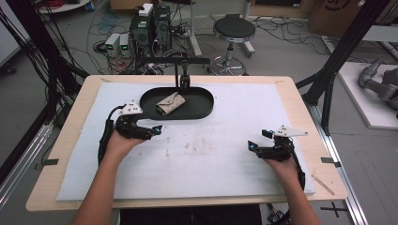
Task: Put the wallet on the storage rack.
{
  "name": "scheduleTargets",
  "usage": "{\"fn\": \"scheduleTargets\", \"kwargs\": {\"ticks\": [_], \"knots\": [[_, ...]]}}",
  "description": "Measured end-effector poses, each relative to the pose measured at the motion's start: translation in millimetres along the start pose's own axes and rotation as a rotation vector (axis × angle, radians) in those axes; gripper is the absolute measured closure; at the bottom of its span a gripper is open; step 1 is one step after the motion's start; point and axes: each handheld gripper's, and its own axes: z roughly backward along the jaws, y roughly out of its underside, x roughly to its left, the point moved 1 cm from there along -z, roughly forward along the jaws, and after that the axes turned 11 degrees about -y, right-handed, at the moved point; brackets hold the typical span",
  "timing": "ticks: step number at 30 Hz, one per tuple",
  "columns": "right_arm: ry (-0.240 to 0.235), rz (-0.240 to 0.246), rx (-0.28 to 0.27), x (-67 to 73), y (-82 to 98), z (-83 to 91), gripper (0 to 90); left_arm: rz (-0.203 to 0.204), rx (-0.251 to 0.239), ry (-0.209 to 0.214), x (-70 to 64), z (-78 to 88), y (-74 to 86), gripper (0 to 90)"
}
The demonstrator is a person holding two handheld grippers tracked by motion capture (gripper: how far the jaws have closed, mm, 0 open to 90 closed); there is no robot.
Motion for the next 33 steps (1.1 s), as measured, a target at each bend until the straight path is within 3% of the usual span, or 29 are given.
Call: {"fn": "scheduleTargets", "kwargs": {"ticks": [6,11,20,33], "knots": [[-0.002,0.002,0.000,-0.8,0.1,-0.2,15.3,0.009,-0.039,-0.008,-7.8,11.3,10.6,21.0],[-0.007,0.002,-0.001,-1.5,0.3,0.1,15.3,0.043,-0.066,-0.008,-14.3,16.0,21.7,21.0],[-0.006,-0.012,-0.013,-4.2,0.7,1.3,15.3,0.047,-0.092,0.015,-24.3,19.7,42.1,20.4],[0.002,-0.008,-0.001,-3.6,0.8,-0.7,15.3,0.054,-0.085,0.008,-25.3,17.9,54.5,20.2]]}}
